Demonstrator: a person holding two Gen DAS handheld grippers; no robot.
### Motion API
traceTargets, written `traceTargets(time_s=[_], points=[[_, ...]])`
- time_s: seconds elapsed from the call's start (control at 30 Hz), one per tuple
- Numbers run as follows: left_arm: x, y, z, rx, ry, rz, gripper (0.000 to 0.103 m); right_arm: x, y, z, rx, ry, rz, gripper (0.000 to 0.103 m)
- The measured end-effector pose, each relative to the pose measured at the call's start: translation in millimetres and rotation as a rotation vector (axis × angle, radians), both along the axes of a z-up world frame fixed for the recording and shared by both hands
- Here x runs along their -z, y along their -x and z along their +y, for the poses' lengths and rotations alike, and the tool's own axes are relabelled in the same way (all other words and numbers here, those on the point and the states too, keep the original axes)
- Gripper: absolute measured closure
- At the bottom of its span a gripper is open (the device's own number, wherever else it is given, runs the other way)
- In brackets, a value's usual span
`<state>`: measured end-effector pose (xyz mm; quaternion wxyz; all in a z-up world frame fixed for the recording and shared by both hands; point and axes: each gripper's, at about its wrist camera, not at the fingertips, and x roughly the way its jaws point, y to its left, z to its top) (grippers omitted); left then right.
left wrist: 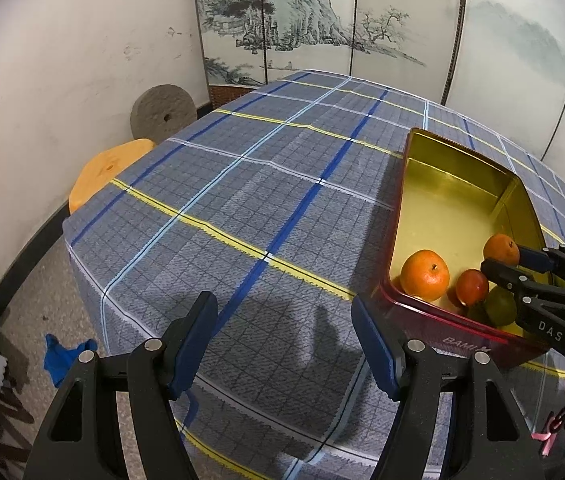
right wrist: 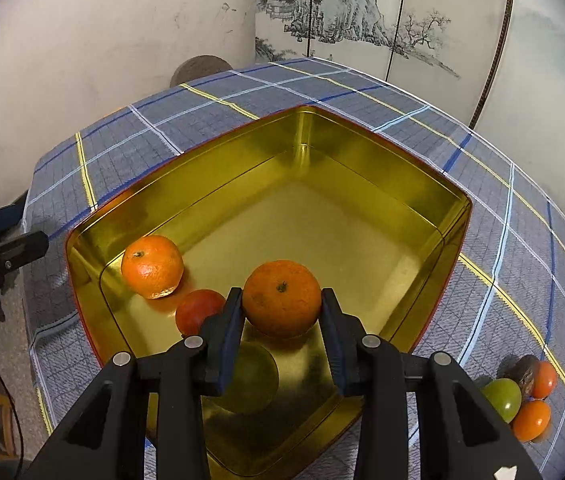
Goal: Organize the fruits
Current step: 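Carry the held tangerine over the tin with the right gripper, then open the right gripper to drop the tangerine into the tin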
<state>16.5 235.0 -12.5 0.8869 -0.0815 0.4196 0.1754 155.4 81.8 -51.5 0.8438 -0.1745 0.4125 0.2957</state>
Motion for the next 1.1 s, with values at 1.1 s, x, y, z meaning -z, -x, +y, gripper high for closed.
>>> traceTargets(time_s=[1.1], points=[[-15.6, -0.2, -24.9, 0.059, -0.025, -0.019, 0.033, -26.0, 26.2, -21.7, -0.008, -0.089, -0.020, 0.060]])
